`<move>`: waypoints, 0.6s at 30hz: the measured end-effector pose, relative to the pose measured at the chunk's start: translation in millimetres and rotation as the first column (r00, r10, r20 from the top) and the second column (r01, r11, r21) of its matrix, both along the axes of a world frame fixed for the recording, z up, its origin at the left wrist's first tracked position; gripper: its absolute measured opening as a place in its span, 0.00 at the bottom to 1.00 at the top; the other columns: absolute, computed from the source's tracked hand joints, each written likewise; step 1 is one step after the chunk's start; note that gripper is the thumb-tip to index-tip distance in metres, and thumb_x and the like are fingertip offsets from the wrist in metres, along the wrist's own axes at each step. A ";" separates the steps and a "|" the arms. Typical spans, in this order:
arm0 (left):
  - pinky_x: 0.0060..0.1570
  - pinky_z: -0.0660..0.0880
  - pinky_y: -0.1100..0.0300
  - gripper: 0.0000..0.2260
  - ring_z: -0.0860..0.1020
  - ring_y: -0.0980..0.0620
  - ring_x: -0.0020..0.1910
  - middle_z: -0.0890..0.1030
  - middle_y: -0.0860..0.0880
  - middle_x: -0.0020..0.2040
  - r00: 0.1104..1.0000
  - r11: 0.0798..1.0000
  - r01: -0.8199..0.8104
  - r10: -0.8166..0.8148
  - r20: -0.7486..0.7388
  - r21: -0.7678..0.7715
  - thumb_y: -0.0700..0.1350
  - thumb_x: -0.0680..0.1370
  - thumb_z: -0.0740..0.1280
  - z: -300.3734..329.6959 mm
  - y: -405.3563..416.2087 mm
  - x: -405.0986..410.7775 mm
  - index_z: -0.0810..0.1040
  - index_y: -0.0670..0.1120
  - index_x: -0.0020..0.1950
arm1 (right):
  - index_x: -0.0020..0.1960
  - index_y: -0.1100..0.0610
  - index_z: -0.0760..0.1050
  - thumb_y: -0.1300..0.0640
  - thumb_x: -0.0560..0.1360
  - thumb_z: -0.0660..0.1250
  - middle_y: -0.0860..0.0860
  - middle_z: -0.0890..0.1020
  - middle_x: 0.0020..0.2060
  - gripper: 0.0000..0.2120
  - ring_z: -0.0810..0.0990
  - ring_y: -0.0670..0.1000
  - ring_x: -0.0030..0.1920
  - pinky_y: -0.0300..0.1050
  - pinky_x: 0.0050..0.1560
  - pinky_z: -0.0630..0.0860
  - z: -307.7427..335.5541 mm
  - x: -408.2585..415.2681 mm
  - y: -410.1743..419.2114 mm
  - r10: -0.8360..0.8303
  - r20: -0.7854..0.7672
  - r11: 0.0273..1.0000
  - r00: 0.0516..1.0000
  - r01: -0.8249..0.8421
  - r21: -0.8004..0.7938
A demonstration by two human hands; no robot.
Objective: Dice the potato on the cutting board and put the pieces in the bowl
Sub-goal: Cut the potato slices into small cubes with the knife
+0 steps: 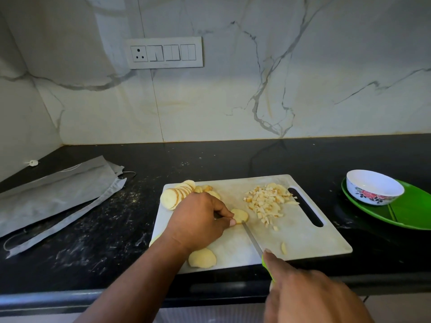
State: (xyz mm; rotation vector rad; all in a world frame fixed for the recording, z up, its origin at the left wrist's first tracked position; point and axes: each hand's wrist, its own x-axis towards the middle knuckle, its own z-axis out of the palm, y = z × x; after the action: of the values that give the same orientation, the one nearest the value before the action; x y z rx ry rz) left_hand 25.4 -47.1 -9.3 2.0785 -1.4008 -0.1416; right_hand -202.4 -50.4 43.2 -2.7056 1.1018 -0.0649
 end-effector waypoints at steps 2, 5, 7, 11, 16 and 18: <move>0.47 0.78 0.73 0.05 0.80 0.68 0.45 0.85 0.65 0.43 1.000 1.000 -0.021 0.021 -0.017 -0.010 0.55 0.74 0.78 0.1 1.1 -0.3 0.89 0.57 0.49 | 0.78 0.40 0.48 0.43 0.79 0.59 0.44 0.78 0.58 0.32 0.78 0.45 0.60 0.38 0.59 0.72 5.5 1.3 -2.7 -0.021 0.041 1.000 0.999 0.021 0.012; 0.48 0.79 0.69 0.05 0.81 0.67 0.44 0.85 0.64 0.42 1.000 1.000 -0.016 0.016 -0.002 -0.005 0.54 0.74 0.78 0.1 4.4 -0.8 0.89 0.57 0.48 | 0.76 0.42 0.57 0.46 0.77 0.60 0.45 0.80 0.54 0.28 0.79 0.49 0.56 0.41 0.53 0.75 -0.2 16.6 -4.6 -0.049 0.077 0.995 0.996 0.056 -0.083; 0.51 0.80 0.65 0.04 0.81 0.66 0.45 0.85 0.64 0.44 1.000 1.000 -0.008 0.008 0.016 0.006 0.53 0.75 0.78 0.5 6.4 -1.3 0.89 0.56 0.49 | 0.73 0.45 0.63 0.48 0.76 0.61 0.46 0.80 0.51 0.26 0.80 0.50 0.53 0.42 0.50 0.75 -8.9 27.5 -5.0 -0.051 0.070 0.989 0.996 0.060 -0.132; 0.51 0.81 0.65 0.04 0.81 0.64 0.45 0.85 0.63 0.46 1.000 1.000 -0.016 0.015 0.024 0.016 0.51 0.77 0.76 4.3 4.0 -5.4 0.88 0.57 0.51 | 0.77 0.44 0.55 0.47 0.78 0.61 0.45 0.80 0.51 0.30 0.81 0.47 0.53 0.40 0.53 0.75 -16.5 23.7 -3.9 -0.048 0.064 0.995 0.997 0.053 -0.086; 0.51 0.81 0.66 0.05 0.81 0.64 0.45 0.85 0.64 0.46 1.000 1.000 -0.016 0.016 0.002 0.025 0.52 0.77 0.76 2.0 4.0 -1.9 0.88 0.57 0.52 | 0.78 0.38 0.42 0.39 0.79 0.53 0.46 0.75 0.46 0.32 0.75 0.42 0.46 0.35 0.45 0.68 -15.1 -0.6 7.7 -0.043 0.037 0.998 0.998 0.044 -0.040; 0.51 0.80 0.67 0.05 0.81 0.64 0.45 0.84 0.64 0.45 1.000 1.000 -0.005 0.005 0.004 0.017 0.52 0.77 0.76 1.6 4.9 -2.3 0.88 0.56 0.52 | 0.78 0.37 0.43 0.40 0.79 0.54 0.47 0.75 0.47 0.31 0.76 0.41 0.50 0.35 0.48 0.69 -7.2 -2.4 7.0 -0.063 0.047 0.998 0.997 0.064 -0.019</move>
State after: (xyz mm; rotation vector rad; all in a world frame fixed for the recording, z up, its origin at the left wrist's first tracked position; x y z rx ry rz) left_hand 23.1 -42.2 -7.7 2.0975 -1.4012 -0.1479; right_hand -204.7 -43.3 36.0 -2.6723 1.1800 -0.1498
